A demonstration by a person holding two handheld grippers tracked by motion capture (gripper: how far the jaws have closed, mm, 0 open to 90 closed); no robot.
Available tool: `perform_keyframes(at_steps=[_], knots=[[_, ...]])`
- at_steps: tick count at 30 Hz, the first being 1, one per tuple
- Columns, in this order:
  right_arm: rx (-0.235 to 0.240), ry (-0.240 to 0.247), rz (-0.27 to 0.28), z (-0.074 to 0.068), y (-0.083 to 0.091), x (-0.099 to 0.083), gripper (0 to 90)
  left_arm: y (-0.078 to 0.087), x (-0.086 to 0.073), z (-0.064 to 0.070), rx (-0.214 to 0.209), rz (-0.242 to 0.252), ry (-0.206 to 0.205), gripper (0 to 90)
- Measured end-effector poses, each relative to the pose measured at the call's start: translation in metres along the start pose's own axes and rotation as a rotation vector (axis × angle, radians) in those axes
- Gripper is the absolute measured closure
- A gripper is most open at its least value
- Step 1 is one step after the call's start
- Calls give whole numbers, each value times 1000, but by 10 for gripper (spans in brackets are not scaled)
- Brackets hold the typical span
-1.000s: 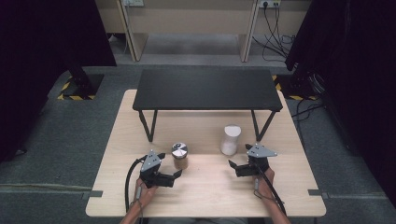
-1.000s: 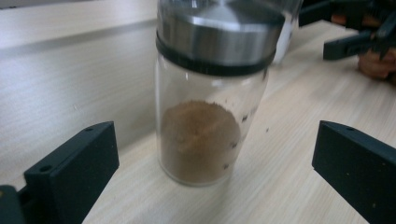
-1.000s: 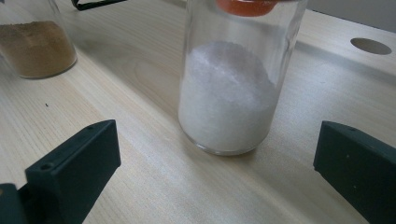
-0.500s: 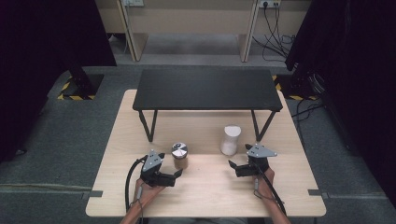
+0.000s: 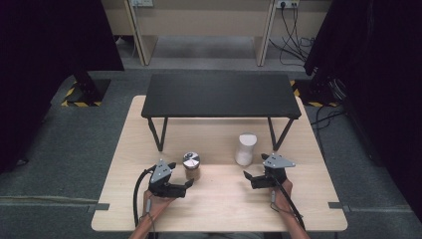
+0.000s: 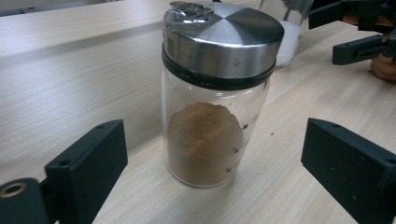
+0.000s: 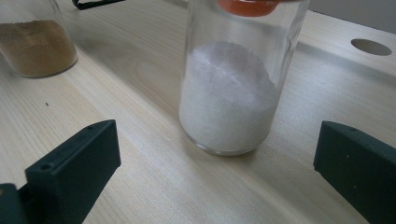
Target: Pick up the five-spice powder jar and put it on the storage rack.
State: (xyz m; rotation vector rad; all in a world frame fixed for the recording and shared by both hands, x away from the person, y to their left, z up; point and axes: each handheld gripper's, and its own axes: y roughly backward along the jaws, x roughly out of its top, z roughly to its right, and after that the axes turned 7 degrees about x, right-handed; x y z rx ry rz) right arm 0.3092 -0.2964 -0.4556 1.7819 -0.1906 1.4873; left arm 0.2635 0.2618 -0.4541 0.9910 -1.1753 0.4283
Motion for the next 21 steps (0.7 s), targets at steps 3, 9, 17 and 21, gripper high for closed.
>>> perform_keyframes(at_steps=[3,9,17,21], knots=[[1,-1,0,0,0,0,6,-2,4,5,23,-1,-21,77],[-1,-7,2,0,0,0,6,-6,13,9,31,3,-22,84],[-1,-6,2,0,0,0,5,-15,22,13,47,-7,-31,64],[-2,-4,2,0,0,0,6,-20,26,14,51,-3,-31,58]])
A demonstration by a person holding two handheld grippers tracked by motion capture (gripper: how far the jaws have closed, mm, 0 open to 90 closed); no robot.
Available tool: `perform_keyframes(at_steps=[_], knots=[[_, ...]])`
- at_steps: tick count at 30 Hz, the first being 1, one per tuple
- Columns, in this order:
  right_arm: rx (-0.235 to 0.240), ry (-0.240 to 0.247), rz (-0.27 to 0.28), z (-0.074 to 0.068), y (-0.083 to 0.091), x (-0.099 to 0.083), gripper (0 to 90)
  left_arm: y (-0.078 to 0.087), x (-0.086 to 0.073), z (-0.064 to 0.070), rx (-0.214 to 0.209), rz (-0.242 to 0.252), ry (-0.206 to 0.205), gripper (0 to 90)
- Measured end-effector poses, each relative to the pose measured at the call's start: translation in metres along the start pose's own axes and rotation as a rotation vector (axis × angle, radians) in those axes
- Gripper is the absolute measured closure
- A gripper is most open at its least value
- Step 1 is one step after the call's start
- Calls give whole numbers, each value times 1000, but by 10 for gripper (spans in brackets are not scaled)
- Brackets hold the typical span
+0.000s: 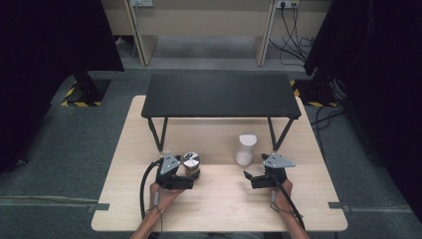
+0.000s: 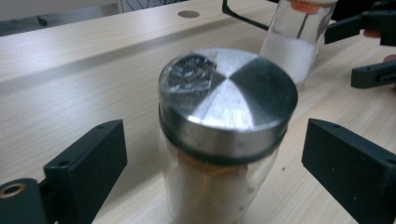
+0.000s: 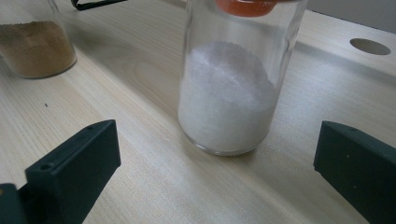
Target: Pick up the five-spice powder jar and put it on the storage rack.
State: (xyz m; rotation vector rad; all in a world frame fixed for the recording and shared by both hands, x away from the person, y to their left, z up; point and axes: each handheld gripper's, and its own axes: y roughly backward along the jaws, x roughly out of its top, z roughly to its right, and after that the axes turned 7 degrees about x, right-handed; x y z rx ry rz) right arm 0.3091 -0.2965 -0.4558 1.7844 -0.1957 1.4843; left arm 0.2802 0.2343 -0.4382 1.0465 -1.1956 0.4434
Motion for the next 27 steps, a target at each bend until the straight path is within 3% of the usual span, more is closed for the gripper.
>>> perform_keyframes(at_steps=[6,14,27], knots=[[2,4,-2,0,0,0,6,-13,2,0,-5,-20,-10,86],[2,3,-2,0,0,0,6,-21,7,4,-3,-44,-33,298],[1,0,1,0,0,0,6,-18,5,2,-10,-24,-25,306]])
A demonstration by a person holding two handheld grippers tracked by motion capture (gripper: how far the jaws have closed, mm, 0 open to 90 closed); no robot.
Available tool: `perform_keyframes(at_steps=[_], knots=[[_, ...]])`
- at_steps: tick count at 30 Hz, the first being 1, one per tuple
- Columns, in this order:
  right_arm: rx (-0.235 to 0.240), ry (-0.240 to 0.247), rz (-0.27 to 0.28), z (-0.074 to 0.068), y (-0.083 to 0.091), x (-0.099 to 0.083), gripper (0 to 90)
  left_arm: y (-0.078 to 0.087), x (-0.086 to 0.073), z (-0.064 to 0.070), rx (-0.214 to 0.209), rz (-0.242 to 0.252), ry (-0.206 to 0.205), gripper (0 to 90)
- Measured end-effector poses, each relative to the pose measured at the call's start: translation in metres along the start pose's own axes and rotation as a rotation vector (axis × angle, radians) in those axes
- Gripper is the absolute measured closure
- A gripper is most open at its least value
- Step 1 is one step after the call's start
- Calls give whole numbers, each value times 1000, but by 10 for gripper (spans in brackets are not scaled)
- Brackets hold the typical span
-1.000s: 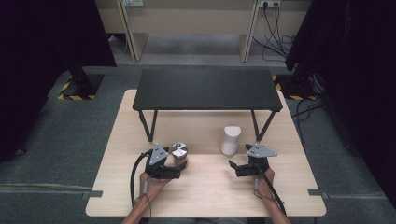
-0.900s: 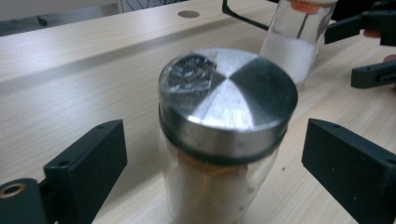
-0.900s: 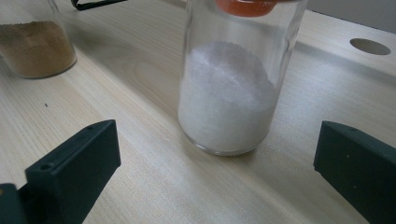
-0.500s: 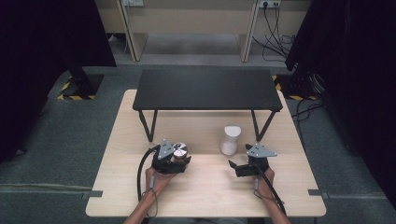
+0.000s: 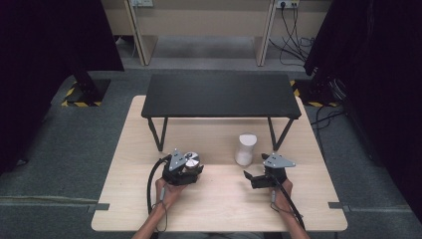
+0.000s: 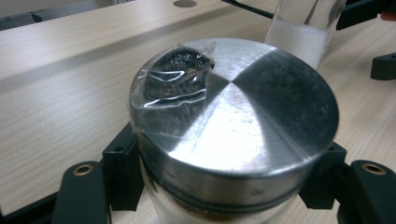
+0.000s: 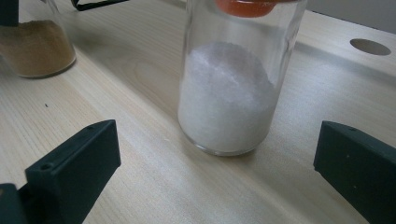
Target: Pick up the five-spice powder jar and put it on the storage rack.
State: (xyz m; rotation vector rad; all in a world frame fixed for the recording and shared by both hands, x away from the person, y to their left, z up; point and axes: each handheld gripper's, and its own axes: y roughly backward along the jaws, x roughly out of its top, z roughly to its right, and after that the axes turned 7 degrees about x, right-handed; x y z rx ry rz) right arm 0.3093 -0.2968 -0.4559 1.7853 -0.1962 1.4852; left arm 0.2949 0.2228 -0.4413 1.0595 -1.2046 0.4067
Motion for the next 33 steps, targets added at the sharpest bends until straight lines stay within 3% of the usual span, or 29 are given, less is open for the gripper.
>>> perform_keyframes(at_steps=[10,20,23,29,33], knots=[[-1,1,0,0,0,0,5,7,10,-6,-52,-2,34,306],[-1,3,1,0,0,0,6,14,32,-12,-91,3,11,306],[-2,3,1,0,0,0,6,16,37,-21,-122,15,51,306],[-2,3,1,0,0,0,6,27,62,-25,-102,6,-9,306],[-2,3,1,-1,0,0,6,36,81,-31,-119,5,-10,306]])
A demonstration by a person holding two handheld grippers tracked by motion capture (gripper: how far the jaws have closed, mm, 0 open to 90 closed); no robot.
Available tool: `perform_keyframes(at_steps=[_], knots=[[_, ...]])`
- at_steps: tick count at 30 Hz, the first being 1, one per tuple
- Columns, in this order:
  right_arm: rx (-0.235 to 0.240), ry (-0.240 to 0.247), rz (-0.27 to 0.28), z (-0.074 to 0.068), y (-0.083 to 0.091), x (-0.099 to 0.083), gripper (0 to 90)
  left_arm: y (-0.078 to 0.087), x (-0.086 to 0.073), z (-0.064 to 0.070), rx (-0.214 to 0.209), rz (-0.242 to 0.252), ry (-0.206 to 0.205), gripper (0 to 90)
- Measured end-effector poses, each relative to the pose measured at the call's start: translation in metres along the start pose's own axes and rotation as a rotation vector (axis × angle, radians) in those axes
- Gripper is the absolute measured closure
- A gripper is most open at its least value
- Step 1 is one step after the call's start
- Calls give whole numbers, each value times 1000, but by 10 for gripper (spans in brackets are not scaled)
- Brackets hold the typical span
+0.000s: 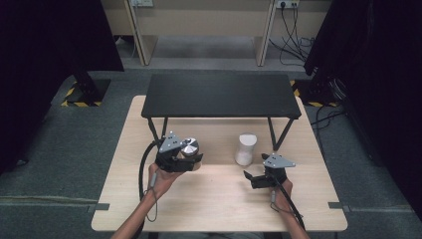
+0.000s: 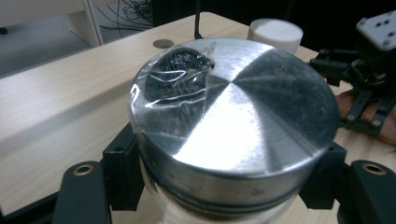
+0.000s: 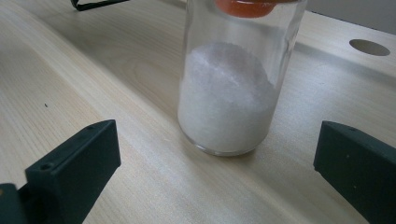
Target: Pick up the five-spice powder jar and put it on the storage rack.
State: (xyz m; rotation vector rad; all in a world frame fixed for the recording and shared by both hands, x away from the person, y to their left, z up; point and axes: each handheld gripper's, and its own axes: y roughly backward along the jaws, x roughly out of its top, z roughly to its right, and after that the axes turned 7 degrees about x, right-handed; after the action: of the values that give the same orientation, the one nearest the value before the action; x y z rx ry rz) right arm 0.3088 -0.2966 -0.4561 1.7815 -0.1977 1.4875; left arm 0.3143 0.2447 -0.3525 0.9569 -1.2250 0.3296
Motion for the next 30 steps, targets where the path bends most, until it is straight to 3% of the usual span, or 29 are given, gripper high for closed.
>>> perform_keyframes(at_steps=[11,15,19,30], knots=[[0,1,0,0,0,0,5,14,49,-11,-11,17,-10,306],[-1,1,1,0,0,0,6,15,67,-14,-26,14,8,306],[-1,0,1,0,0,0,6,16,90,-11,-3,-1,-22,306],[1,-1,3,0,0,-1,6,9,142,-17,71,-20,8,306]])
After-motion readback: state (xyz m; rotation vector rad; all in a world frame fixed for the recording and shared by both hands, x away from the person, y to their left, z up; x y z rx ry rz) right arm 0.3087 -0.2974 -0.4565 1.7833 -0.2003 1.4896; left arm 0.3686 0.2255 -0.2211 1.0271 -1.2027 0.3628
